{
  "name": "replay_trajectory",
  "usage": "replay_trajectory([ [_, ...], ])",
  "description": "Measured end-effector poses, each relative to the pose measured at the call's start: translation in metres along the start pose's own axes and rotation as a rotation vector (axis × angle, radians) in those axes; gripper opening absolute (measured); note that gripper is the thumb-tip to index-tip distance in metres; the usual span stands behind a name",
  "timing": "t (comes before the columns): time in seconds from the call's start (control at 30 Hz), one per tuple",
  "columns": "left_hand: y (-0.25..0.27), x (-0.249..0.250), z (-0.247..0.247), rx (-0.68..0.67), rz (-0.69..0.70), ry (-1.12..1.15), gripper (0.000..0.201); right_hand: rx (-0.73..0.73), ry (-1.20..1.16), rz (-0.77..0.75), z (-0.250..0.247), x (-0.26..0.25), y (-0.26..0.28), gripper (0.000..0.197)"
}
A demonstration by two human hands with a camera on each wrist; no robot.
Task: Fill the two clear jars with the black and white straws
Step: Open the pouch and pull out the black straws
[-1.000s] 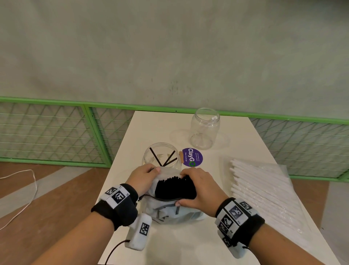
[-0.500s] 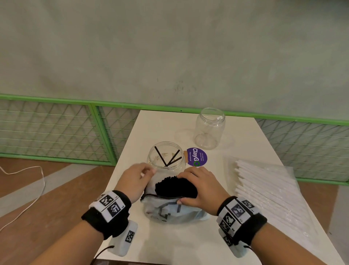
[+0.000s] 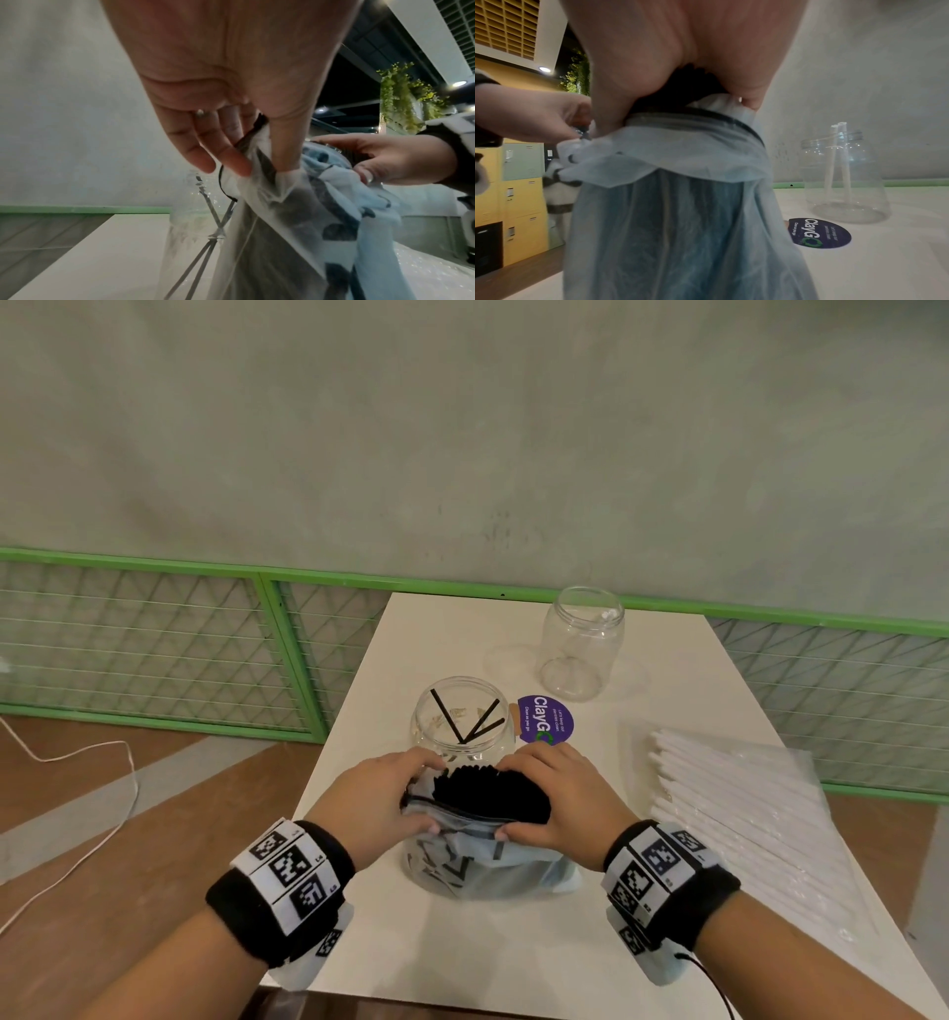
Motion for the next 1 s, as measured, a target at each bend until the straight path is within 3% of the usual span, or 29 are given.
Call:
replay_trajectory([
  [0.13,0.0,-0.002,0.005,0.109,-0.04,0.133,0.031,0.016,-0.047,-0.011,-0.001,-0.001,0.001,0.062],
  [0.23,0.005,-0.003,0.012,0.229,-0.074,0.29,0.03,0.085,-0.11,-0.019,-0.003,0.0,0.005,0.058],
  [0.3,0.009,-0.007,0.021,0.236,-0.106,0.344,0.03,0.101,-0.114,-0.018,-0.002,0.001,0.007,0.058],
  [0.47,0.009,-0.025,0.037,0.123,-0.072,0.082,0.032,0.078,-0.094,0.006,0.001,-0.001,0.001,0.062],
  [0.57,0.007,-0.025,0.032,0.176,-0.003,-0.062,0.041,0.078,-0.091,0.012,0.0,-0.002,-0.001,0.063],
  [0.63,0.009,-0.021,0.025,0.328,0.064,-0.046,0.032,0.076,-0.083,0.008,0.0,-0.002,-0.001,0.061],
  [0.7,0.013,-0.009,0.019,0.428,0.211,-0.036,0.035,0.075,-0.079,-0.005,0.002,-0.002,-0.001,0.059],
  [0.8,0.016,0.0,0.019,0.367,0.373,-0.113,0.036,0.088,-0.072,-0.025,0.003,-0.002,0.0,0.054],
  [0.87,0.014,-0.001,0.022,0.343,0.391,-0.157,0.032,0.094,-0.064,-0.017,0.002,0.0,-0.001,0.054],
  [0.93,0.014,-0.002,0.025,0.377,0.423,-0.187,0.016,0.094,-0.055,-0.007,0.001,0.0,-0.001,0.055],
  [1.0,0.015,-0.001,0.03,0.418,0.446,-0.196,0.014,0.097,-0.056,-0.004,0.002,-0.001,-0.002,0.053],
])
Point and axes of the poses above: each hand's wrist, its own y-axis away from the middle knuckle, its own z-axis out of the palm, x = y × z, the point moved 2 cm from there along -y, towards the middle knuckle, and after that the axes turned 5 degrees about x, right-handed, at the moved point
